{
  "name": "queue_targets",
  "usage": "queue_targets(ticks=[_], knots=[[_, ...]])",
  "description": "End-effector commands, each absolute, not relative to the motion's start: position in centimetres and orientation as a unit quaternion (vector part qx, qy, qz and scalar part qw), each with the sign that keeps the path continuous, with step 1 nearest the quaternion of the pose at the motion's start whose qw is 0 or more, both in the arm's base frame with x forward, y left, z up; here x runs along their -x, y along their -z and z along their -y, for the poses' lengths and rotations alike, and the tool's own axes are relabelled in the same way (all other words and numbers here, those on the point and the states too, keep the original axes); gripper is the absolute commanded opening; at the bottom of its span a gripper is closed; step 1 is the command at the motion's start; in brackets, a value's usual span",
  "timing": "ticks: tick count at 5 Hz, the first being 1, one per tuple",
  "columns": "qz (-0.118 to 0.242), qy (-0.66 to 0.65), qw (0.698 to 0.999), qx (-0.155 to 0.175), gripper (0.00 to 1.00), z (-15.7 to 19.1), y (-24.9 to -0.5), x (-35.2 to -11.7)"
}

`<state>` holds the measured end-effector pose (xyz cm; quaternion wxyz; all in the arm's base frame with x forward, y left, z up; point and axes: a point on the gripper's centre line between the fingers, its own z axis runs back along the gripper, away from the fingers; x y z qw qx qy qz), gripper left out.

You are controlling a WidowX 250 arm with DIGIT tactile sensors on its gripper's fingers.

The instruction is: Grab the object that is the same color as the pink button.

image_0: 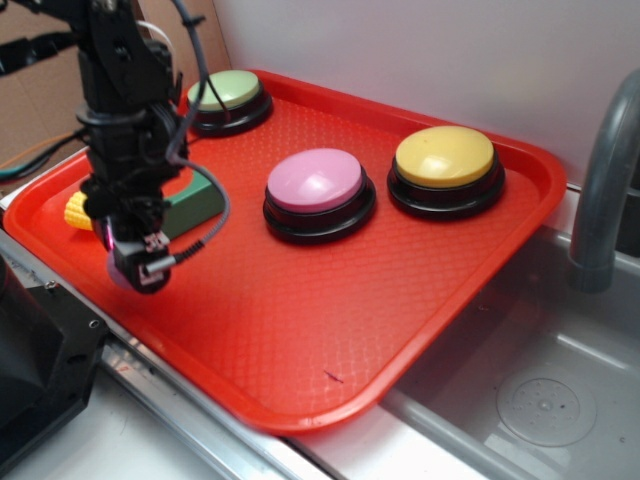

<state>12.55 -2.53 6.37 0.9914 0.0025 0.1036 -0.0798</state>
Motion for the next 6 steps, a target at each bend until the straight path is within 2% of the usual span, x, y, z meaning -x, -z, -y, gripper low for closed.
queue_targets(ticks=[1,2,3,4,6], knots=[[-0.025,0.05,0.998,-0.012,0.0,2.5,-17.1,-13.8],[-0.014,0.032,0.999,-0.015,0.0,1.9,-19.9,-14.4],[-0.003,0.019,1.0,-0.009,0.0,1.2,-20.6,-15.3],[-0.017,0.013,1.0,-0.022,0.0,0.7,-20.4,-16.1],[-0.01,0.01,1.0,-0.025,0.0,1.2,-19.4,-16.2]])
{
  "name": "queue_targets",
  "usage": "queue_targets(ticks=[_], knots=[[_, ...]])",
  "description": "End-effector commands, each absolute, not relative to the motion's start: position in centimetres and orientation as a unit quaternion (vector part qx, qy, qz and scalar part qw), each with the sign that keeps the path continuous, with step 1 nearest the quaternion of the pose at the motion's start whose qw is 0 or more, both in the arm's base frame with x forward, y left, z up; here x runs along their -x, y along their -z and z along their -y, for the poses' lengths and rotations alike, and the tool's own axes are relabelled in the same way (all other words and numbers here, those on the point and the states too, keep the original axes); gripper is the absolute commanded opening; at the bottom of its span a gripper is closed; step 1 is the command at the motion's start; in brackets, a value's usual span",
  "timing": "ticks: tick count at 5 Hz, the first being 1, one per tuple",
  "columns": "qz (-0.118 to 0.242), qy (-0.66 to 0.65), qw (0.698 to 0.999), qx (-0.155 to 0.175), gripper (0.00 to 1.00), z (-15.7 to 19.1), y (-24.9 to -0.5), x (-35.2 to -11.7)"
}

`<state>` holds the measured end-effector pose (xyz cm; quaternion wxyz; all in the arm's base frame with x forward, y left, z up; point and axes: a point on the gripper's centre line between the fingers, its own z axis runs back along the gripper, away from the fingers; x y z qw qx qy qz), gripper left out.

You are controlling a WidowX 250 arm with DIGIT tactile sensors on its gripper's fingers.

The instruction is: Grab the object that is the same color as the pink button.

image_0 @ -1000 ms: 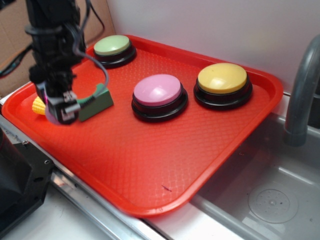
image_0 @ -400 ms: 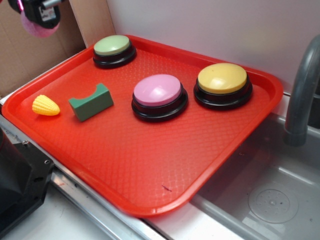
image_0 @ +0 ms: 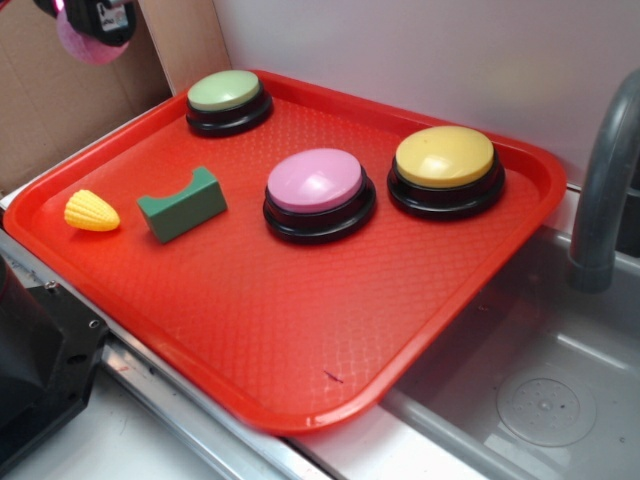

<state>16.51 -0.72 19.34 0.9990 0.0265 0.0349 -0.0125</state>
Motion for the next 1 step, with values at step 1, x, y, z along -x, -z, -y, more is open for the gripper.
queue_targets(ticks=[1], knots=[[-0.012,0.016,0.999,-0.03,0.0,1.51,-19.02,-16.15]])
